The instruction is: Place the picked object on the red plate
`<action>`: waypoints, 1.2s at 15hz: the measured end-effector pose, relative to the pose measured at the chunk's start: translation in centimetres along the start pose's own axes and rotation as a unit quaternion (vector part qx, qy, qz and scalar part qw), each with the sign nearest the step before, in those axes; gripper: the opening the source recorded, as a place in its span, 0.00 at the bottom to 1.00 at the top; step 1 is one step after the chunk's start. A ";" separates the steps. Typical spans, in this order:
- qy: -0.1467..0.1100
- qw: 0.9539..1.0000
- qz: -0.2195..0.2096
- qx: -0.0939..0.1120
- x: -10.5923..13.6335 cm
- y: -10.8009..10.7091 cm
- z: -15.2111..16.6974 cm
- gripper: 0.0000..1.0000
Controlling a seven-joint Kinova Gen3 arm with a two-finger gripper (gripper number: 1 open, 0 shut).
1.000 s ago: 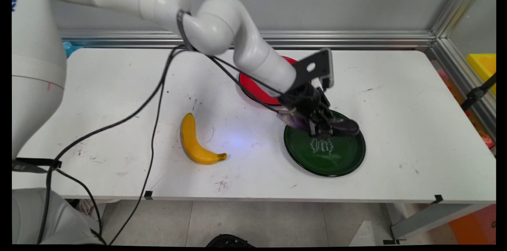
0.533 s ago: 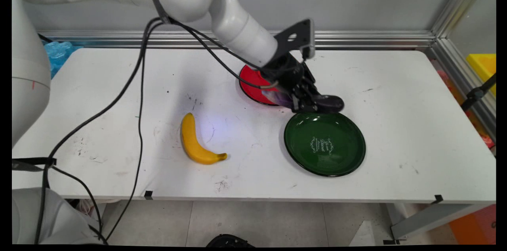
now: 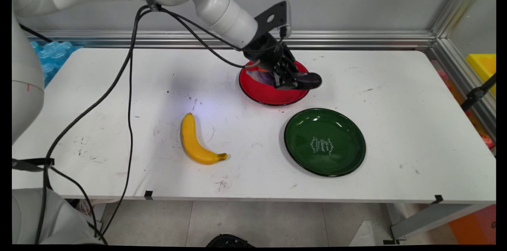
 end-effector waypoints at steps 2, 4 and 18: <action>0.000 1.000 0.000 0.008 -1.0 -1.5 0.4 0.00; 0.001 1.000 -0.002 0.012 -2.1 -2.8 1.1 0.00; -0.005 1.000 -0.029 0.009 -7.7 -5.9 6.3 0.00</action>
